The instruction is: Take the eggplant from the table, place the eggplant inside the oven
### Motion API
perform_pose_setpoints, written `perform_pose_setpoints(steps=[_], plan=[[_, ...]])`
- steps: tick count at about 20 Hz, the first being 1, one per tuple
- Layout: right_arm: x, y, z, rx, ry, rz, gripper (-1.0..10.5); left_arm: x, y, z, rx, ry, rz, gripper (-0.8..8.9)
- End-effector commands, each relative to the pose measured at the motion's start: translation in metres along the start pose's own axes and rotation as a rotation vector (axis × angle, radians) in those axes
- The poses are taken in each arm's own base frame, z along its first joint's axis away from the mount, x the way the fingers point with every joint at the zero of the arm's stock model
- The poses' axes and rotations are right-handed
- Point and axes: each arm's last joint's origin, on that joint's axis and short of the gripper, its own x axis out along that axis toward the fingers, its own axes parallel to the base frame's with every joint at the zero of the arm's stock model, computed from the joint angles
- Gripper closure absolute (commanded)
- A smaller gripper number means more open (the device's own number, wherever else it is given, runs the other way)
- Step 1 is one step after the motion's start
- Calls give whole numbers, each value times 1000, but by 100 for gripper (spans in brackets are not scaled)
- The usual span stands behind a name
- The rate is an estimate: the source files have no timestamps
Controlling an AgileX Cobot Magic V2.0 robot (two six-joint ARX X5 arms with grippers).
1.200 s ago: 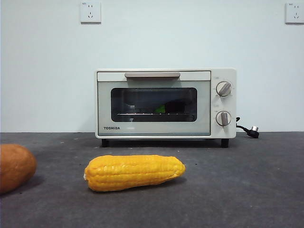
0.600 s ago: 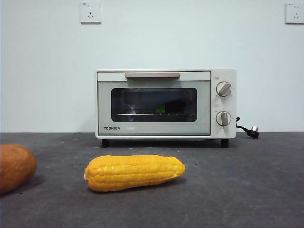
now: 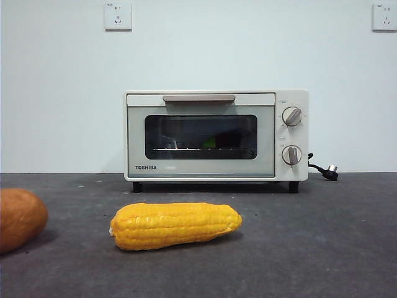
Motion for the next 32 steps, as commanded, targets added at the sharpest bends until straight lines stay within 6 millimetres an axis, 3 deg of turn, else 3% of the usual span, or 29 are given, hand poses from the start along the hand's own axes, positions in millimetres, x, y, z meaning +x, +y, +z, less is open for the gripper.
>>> perform_pose_setpoints(steps=[1, 8, 14, 32], plan=[[2, -1, -3, -7, 30, -11, 958, 5, -3, -25, -70, 6, 5, 818], [2, -1, -3, -7, 29, -11, 958, 12, -12, -86, -186, 76, 71, 817], [2, -1, -3, -6, 29, -11, 958, 19, -17, -119, -269, 170, 64, 817], [2, -1, -3, -7, 29, -11, 958, 20, -17, -120, -279, 179, 59, 817]])
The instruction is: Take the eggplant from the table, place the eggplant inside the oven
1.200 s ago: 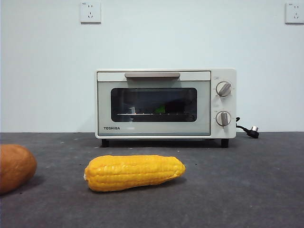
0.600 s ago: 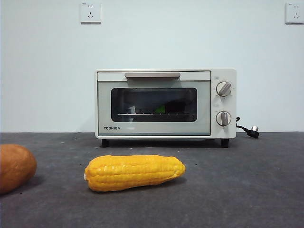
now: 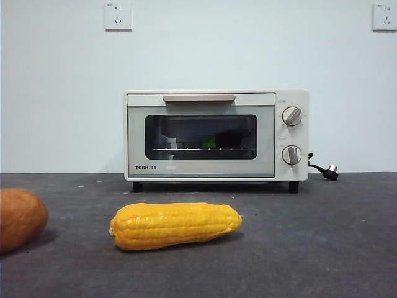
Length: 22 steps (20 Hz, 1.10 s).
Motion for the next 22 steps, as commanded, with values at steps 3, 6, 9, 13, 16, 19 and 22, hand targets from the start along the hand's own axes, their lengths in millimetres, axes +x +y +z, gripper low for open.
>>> perform_pose_setpoints(steps=[3, 6, 9, 13, 16, 19, 22], plan=[[2, -1, -3, -6, 29, -11, 958, 1, 1, -2, -7, -2, 3, 817], [2, -1, -3, -7, 29, -11, 958, 1, 1, -2, -7, -2, 3, 817], [1, -4, -3, -72, 8, -103, 958, 1, 1, -2, -7, -2, 3, 817], [-13, -5, -4, -127, -140, -271, 958, 1, 1, -2, -7, -1, 3, 817], [-34, 0, -2, -119, -389, -353, 958, 1, 1, -2, -7, -1, 3, 817], [-47, 6, 0, -138, -550, -409, 958, 1, 1, -2, -7, -1, 3, 817], [-52, 9, -3, -133, -621, -448, 958, 1, 1, -2, -7, -1, 3, 817]])
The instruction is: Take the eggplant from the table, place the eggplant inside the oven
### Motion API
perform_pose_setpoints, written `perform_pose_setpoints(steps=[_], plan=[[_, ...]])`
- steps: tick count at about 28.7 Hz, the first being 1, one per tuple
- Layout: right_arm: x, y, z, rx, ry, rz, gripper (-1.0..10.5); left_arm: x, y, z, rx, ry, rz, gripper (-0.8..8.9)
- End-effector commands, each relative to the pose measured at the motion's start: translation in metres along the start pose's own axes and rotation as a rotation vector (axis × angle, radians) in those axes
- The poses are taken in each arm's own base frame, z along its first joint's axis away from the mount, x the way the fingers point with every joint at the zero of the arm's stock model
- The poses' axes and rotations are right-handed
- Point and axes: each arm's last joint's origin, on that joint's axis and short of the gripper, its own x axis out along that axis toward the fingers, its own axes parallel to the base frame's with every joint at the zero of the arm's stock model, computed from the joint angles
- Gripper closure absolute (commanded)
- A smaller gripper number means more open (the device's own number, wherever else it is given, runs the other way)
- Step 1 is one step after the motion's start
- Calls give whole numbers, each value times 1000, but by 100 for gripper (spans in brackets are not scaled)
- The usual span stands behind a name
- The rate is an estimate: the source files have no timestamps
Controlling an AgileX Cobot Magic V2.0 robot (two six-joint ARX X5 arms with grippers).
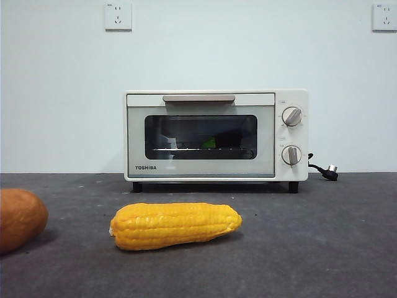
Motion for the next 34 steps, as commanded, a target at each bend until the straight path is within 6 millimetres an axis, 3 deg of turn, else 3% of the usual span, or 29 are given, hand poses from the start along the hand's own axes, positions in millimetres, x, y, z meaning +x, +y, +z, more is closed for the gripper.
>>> perform_pose_setpoints(steps=[1, 5, 8, 18, 25, 34], plan=[[-2, 0, -2, -8, -40, -15, 958, 1, 1, -2, -7, -1, 3, 817], [6, 2, -15, -2, -133, -36, 958, 1, 1, -2, -7, -1, 3, 817], [20, 3, -36, 1, -188, -48, 958, 1, 1, -2, -7, -1, 3, 817], [82, 6, -134, -4, -90, -78, 958, 1, 1, -2, -7, -1, 3, 817], [100, 8, -190, -5, -65, -77, 958, 1, 1, -2, -7, -1, 3, 817], [113, 9, -223, -2, -35, -76, 958, 2, 1, -3, -9, 9, 4, 817]])
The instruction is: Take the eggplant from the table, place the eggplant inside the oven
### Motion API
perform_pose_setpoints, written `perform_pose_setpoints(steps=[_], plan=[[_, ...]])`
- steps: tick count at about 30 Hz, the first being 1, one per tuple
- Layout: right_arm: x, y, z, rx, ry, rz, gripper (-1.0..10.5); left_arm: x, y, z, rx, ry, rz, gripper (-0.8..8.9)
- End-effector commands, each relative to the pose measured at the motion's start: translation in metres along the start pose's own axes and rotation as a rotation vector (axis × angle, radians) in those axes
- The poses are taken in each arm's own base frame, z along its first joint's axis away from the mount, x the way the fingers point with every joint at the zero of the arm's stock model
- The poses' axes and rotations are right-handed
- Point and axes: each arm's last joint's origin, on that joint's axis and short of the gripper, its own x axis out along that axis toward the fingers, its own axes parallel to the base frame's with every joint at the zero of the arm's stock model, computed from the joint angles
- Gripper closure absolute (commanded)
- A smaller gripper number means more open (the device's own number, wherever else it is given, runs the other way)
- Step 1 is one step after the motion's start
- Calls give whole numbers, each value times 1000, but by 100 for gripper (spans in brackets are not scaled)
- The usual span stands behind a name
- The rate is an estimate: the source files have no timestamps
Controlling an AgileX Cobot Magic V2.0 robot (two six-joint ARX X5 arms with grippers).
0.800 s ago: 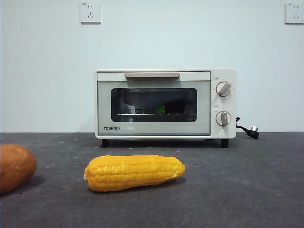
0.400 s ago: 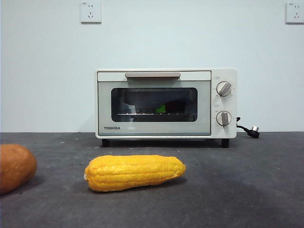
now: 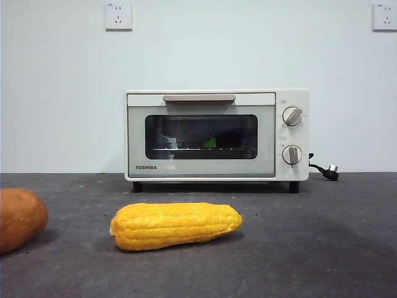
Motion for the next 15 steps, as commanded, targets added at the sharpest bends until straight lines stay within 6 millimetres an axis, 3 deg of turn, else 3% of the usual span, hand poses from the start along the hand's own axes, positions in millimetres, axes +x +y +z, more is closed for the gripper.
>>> perform_pose_setpoints(steps=[1, 15], plan=[[2, 0, -6, 0, 5, -3, 958, 2, 1, -2, -9, 7, 3, 817], [15, 3, -48, -2, 90, 2, 958, 3, 1, -4, -13, 26, 5, 817]])
